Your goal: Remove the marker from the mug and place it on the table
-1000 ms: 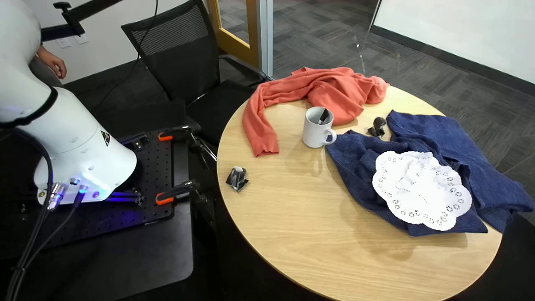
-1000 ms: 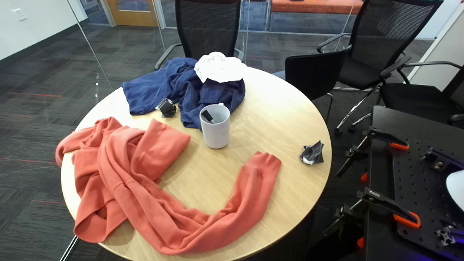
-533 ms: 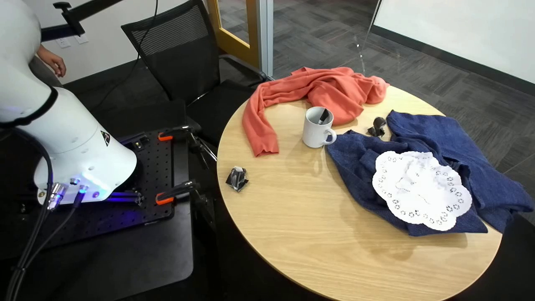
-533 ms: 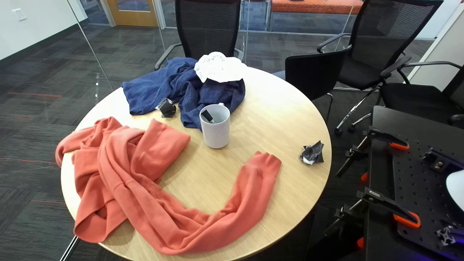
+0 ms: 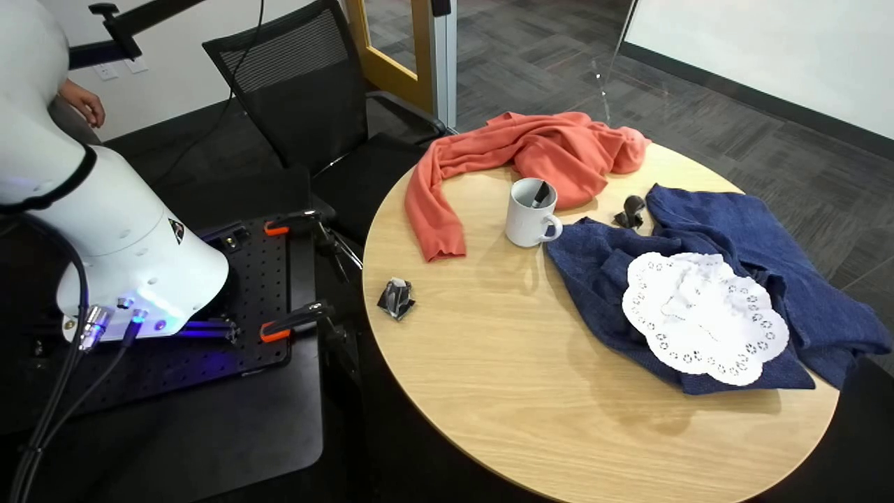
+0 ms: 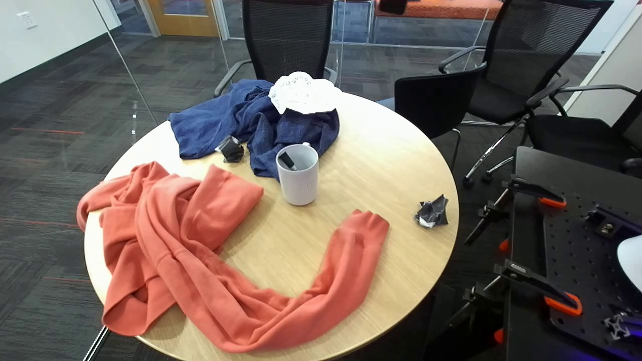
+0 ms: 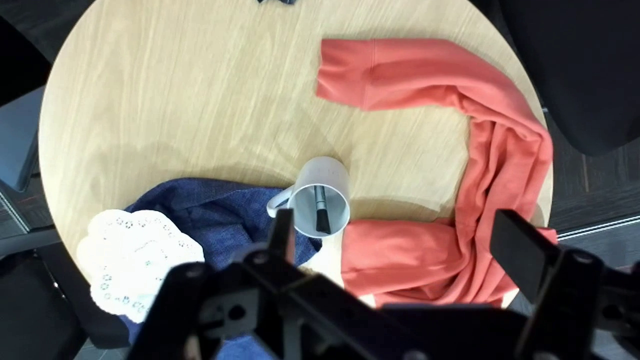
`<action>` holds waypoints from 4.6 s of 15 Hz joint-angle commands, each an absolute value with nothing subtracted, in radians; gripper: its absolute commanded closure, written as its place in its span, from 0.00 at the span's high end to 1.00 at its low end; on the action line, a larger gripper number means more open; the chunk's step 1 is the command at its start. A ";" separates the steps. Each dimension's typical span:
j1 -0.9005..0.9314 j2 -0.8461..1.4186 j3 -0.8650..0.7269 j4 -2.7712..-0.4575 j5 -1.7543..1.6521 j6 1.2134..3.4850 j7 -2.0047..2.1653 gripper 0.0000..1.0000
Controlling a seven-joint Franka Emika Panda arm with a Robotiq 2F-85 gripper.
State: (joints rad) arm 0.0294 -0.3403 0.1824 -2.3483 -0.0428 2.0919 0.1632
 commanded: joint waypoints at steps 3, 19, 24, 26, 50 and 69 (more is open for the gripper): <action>0.021 -0.183 0.165 -2.304 -0.126 2.220 0.232 1.00; 0.030 -0.028 0.113 -2.269 -0.180 2.333 0.251 1.00; 0.028 0.089 0.073 -2.254 -0.215 2.498 0.270 1.00; 0.031 0.139 0.053 -2.245 -0.213 2.550 0.262 1.00; 0.058 0.475 0.005 -2.066 -0.158 2.682 0.156 0.52; 0.057 0.604 -0.003 -1.965 -0.122 2.647 0.145 0.36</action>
